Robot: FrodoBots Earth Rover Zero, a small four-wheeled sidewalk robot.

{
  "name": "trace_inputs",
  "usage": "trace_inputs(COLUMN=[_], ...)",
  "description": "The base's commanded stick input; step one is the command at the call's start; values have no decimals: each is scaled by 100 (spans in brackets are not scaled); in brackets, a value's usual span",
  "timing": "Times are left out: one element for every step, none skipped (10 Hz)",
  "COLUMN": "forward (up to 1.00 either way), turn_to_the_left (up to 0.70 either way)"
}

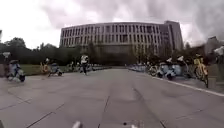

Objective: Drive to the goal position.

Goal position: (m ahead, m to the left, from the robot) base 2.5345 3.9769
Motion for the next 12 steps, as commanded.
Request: trace_inputs(forward=[70,70,70,70,70,70,70,70,70,70,70,70], turn_to_the_left=[0,0,0,0,0,0,0,0,0,0,0,0])
